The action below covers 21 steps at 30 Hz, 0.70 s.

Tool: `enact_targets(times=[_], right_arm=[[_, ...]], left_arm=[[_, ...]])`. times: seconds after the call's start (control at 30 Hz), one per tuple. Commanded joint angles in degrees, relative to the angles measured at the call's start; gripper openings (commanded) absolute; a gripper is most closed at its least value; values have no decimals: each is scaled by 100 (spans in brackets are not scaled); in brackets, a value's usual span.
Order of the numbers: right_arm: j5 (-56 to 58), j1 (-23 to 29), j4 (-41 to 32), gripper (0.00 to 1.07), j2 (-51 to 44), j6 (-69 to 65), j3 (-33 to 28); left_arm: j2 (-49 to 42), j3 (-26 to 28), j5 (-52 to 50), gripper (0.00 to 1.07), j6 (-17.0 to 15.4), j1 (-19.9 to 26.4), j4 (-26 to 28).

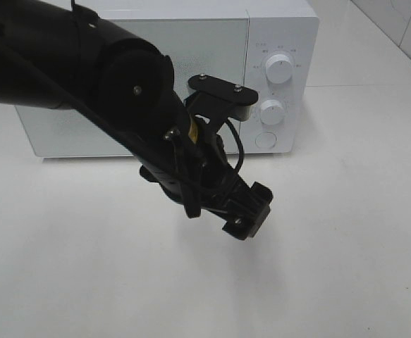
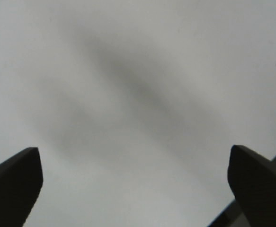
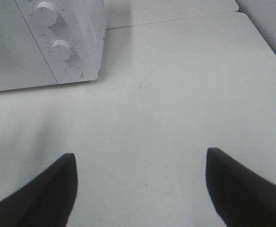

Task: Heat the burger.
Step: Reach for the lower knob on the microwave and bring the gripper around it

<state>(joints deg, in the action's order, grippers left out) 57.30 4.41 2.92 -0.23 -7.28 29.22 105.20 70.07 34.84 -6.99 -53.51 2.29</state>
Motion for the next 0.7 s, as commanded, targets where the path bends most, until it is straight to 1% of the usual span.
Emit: enact_targets(times=[0.03,0.07,0.1,0.17,0.3,0.33,0.37,0.4,0.43,0.47,0.5,0.53,0.57,0.6,0.63,0.67,0.7], right_arm=[[-34,-34,-23,71,-138,17,6],[-34,-34,-23,71,-138,17,6],[-34,-34,-23,71,-138,17,6],[-34,-34,-23,71,-138,17,6],[-34,-34,-23,71,-138,17,6],[-34,-34,-23,71,-138,17,6],[-34,-34,-23,71,-138,17,6],[-34,-34,-23,71,-138,17,6],[-34,-34,-23,71,-138,17,6],[-34,-34,-23,71,-138,17,6],[-34,-34,-23,71,-138,17,6],[-34,-34,-23,71,-138,17,6],[-34,-34,-23,71,-138,17,6],[-34,-34,-23,71,-138,17,6],[-34,-34,-23,71,-138,17,6],[-34,-34,-23,71,-138,17,6],[-34,-34,-23,71,-138,17,6]], left_arm=[[-275,-23,957,100,-11,-23,52],[-441,-23,1324,100,-11,-11,57],[-441,-23,1324,100,-11,-11,57],[-670,-23,1799,100,-29,-11,57],[-900,-23,2166,100,-29,23,29],[-1031,-23,2326,100,-29,149,74],[-1031,-23,2326,100,-29,149,74],[-1117,-23,2412,100,-29,252,80],[-1261,-23,2521,100,-11,498,155],[-1261,-23,2521,100,-11,498,155],[-1318,-23,2573,100,-6,630,189],[-1473,-23,2653,100,80,980,286],[-1473,-23,2653,100,80,980,286],[-1536,-23,2704,100,138,1157,327],[-1696,-23,2807,100,264,1490,435],[-1788,-23,2876,100,350,1667,487],[-1788,-23,2876,100,350,1667,487]])
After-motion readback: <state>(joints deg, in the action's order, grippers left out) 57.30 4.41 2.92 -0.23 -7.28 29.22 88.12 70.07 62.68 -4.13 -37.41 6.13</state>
